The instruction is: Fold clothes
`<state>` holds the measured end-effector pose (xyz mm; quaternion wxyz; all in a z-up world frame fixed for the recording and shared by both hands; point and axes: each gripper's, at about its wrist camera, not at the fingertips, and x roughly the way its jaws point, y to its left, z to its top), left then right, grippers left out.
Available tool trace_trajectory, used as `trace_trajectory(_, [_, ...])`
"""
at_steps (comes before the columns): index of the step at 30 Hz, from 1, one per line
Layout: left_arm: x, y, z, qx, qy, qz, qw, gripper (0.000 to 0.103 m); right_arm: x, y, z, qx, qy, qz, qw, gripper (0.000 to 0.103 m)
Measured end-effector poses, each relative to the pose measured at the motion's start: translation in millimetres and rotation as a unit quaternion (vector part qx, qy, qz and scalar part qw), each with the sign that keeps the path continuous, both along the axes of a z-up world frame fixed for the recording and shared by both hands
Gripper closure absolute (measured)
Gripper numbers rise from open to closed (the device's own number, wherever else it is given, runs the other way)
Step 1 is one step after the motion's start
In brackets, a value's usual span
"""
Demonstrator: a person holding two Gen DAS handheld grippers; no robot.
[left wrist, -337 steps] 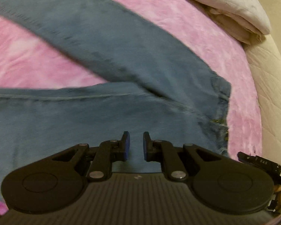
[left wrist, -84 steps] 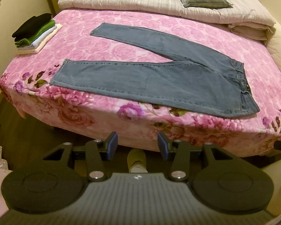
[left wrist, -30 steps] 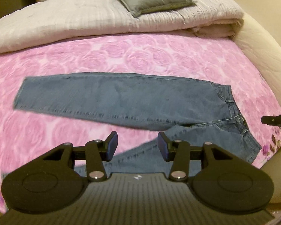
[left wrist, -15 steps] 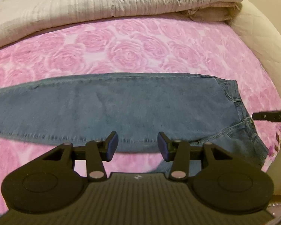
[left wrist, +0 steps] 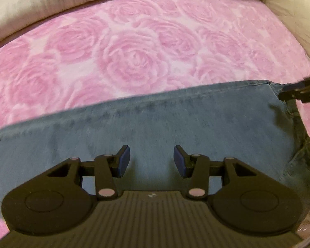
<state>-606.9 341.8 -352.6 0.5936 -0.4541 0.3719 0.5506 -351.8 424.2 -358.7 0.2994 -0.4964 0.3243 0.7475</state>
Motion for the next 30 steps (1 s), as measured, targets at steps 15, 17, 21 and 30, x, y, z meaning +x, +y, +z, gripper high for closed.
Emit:
trace_trajectory(15, [-41, 66, -46, -0.026, 0.085, -0.207, 0.9744, 0.054, -21, 59, -50, -0.019, -0.021, 0.244, 0.969, 0.058])
trace_trajectory(17, [-48, 65, -53, -0.035, 0.077, -0.22, 0.9718, 0.051, -22, 59, -51, -0.024, -0.023, 0.262, 0.964, 0.058])
trace_trajectory(21, [-54, 56, -53, -0.018, 0.052, -0.231, 0.9714, 0.073, -29, 57, -50, -0.032, -0.042, 0.28, 0.958, 0.081])
trace_trajectory(30, [-28, 2, 9, 0.086, 0.108, -0.179, 0.9741, 0.096, -17, 2, 6, 0.093, -0.077, 0.276, 0.953, 0.09])
